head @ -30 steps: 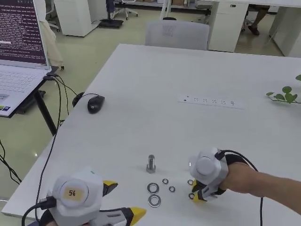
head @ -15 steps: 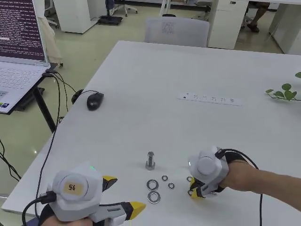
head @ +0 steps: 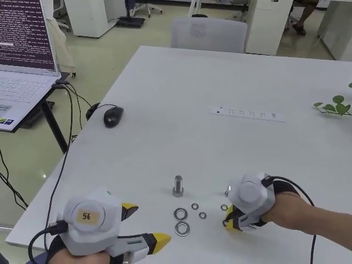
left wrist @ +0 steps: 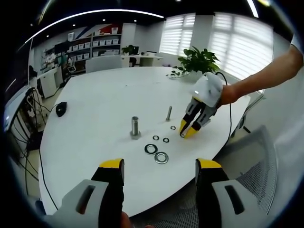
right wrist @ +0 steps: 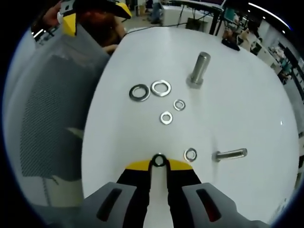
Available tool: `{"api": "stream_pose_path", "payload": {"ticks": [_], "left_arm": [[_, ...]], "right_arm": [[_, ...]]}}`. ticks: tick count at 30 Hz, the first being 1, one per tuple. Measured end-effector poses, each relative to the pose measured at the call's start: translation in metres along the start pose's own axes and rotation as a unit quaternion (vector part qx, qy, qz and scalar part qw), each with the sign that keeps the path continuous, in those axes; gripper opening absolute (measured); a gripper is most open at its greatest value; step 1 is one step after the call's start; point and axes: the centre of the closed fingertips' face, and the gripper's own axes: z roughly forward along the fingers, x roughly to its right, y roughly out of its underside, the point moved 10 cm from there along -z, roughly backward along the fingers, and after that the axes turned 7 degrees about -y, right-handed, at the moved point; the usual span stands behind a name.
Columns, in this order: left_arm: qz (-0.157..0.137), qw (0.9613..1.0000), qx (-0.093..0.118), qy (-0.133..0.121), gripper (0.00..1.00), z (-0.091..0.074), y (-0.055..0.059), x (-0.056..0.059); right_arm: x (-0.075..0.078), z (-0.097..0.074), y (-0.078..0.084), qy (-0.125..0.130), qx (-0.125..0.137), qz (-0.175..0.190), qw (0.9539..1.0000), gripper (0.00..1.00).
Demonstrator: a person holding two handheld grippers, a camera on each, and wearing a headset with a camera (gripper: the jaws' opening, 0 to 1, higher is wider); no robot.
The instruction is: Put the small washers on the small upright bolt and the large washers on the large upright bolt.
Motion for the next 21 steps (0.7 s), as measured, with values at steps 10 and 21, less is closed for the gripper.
{"api": "stream_pose_path", "payload": {"ticks": [10,21], "left_arm": [[-0.005,1.0,-0.001,-0.003,0.6,-0.001,0.003,-0.002],[-0.002,1.0,-0.001,0.005,0.6,0.001,0.003,0.001]], "right_arm": [[0.004,-0.013,0.009,0.011,0.031,0.051,0.9982,0.13],[0.019,-0.051,0.003,0.036,0.035,0.052,0.9974,0.13]]}}
